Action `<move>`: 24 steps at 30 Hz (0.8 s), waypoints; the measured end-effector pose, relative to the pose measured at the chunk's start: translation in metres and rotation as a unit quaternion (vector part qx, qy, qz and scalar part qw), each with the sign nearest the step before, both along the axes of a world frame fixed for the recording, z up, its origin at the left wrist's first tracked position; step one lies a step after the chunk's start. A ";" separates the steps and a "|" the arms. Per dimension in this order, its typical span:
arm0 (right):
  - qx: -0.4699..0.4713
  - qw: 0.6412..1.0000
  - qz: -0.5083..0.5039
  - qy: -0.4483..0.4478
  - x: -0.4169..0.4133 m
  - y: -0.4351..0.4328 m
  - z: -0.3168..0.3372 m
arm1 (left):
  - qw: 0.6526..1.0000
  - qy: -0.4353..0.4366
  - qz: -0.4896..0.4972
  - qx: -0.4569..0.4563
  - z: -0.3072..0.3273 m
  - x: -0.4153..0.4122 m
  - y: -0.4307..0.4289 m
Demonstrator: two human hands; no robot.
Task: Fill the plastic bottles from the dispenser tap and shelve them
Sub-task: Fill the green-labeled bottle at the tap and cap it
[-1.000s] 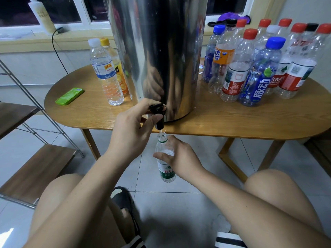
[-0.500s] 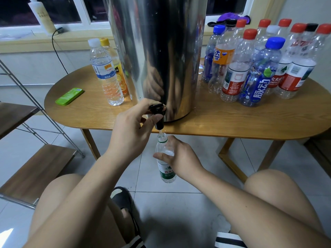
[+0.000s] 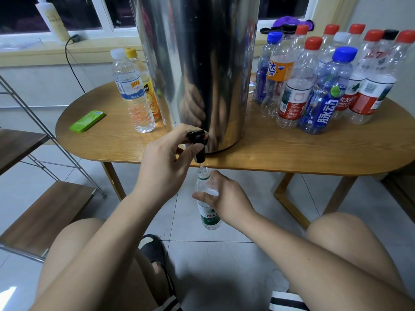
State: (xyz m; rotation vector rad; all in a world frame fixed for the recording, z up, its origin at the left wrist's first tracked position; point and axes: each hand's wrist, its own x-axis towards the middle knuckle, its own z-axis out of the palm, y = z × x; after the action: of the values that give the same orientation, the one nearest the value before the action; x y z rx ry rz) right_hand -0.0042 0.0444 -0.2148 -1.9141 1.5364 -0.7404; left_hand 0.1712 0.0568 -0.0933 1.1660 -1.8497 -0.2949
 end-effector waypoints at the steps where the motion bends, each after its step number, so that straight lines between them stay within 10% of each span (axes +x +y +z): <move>1: 0.000 1.000 0.000 0.000 0.000 0.000 0.000 | 1.000 0.000 -0.001 -0.001 0.000 0.000 0.000; 24: 0.000 1.000 -0.001 -0.003 0.001 -0.002 -0.006 | 1.000 0.000 0.000 -0.005 0.002 -0.001 0.001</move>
State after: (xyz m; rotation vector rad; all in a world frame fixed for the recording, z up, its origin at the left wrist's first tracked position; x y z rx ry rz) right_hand -0.0035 0.0423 -0.2205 -1.9090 1.5350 -0.7474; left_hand 0.1700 0.0582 -0.0912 1.1591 -1.8486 -0.2861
